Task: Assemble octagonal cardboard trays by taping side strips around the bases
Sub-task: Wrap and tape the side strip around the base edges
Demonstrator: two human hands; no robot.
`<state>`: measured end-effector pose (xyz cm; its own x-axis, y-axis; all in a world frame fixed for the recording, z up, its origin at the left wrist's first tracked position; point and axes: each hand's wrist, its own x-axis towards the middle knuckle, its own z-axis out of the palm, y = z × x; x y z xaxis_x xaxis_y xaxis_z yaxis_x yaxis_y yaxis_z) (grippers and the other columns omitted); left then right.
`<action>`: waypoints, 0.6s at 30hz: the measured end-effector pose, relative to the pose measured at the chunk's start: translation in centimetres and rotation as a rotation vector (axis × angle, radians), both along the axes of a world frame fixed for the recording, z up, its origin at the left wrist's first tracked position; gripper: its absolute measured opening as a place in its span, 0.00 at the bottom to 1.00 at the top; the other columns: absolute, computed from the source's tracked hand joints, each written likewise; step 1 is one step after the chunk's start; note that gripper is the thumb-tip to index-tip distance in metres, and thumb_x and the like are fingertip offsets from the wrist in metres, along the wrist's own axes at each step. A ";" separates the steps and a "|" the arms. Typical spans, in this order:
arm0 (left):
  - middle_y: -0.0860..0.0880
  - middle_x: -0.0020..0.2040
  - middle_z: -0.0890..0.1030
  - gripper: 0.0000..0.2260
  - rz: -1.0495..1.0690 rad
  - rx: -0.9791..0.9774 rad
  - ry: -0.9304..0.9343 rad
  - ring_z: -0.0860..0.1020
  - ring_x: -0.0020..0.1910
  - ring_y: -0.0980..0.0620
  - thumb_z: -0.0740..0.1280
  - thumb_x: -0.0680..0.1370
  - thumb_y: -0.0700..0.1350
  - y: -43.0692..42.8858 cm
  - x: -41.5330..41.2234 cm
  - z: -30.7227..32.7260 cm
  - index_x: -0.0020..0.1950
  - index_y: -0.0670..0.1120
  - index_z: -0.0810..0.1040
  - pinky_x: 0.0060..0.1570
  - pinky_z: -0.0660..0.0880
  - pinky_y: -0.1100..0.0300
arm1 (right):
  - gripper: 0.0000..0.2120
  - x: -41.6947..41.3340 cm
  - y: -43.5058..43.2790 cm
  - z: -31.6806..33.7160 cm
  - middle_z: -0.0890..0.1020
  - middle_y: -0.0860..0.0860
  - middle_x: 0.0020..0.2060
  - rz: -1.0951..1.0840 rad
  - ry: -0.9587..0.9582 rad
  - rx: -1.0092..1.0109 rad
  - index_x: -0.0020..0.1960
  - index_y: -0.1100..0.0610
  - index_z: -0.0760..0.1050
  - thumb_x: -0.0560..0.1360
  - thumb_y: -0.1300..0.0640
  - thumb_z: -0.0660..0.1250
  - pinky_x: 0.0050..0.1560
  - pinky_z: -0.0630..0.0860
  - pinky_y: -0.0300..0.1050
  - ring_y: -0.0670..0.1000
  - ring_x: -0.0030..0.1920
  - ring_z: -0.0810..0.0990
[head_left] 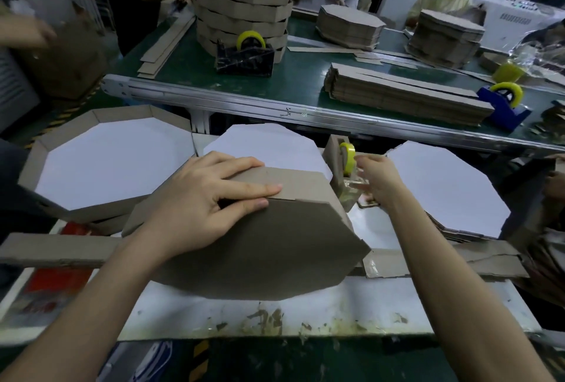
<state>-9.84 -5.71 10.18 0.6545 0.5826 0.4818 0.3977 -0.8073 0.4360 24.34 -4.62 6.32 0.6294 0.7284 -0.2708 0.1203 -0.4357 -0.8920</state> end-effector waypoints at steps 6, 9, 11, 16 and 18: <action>0.60 0.62 0.75 0.14 0.040 -0.025 -0.011 0.73 0.59 0.54 0.61 0.76 0.60 0.0 0.2 -0.2 0.60 0.64 0.77 0.54 0.69 0.53 | 0.16 4.1 2.7 -6.7 0.77 0.56 0.42 0.035 -0.035 -0.226 0.66 0.67 0.72 0.79 0.63 0.63 0.40 0.79 0.46 0.54 0.38 0.77; 0.60 0.64 0.75 0.14 0.048 -0.045 0.005 0.72 0.60 0.56 0.61 0.76 0.60 0.0 0.1 -0.3 0.61 0.66 0.76 0.56 0.72 0.50 | 0.16 5.2 4.2 -8.5 0.80 0.61 0.55 0.038 -0.082 -0.344 0.66 0.64 0.72 0.78 0.62 0.64 0.56 0.79 0.58 0.63 0.55 0.81; 0.60 0.65 0.76 0.14 0.057 -0.050 0.006 0.72 0.61 0.57 0.61 0.76 0.60 0.0 0.0 -0.4 0.61 0.67 0.76 0.56 0.72 0.49 | 0.11 5.8 5.0 -9.2 0.79 0.63 0.52 0.025 -0.146 -0.397 0.59 0.65 0.73 0.79 0.61 0.63 0.49 0.80 0.58 0.64 0.54 0.81; 0.60 0.65 0.76 0.13 0.080 -0.054 0.000 0.72 0.62 0.57 0.62 0.76 0.60 0.0 0.0 -0.6 0.60 0.68 0.76 0.56 0.72 0.49 | 0.10 7.3 7.0 -10.7 0.71 0.56 0.35 -0.054 -0.270 -0.411 0.39 0.62 0.66 0.79 0.66 0.62 0.33 0.70 0.45 0.53 0.37 0.74; 0.60 0.65 0.76 0.13 0.087 -0.059 -0.002 0.72 0.63 0.58 0.63 0.76 0.60 0.1 0.0 -0.7 0.60 0.68 0.76 0.56 0.72 0.49 | 0.09 7.7 7.5 -11.0 0.72 0.57 0.36 -0.057 -0.241 -0.434 0.40 0.63 0.67 0.79 0.65 0.62 0.39 0.75 0.48 0.55 0.41 0.76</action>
<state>-9.81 -5.64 9.51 0.5990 0.6648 0.4464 0.4643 -0.7425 0.4828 32.05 2.88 -4.73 0.7471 0.5432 -0.3832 0.2662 -0.7726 -0.5764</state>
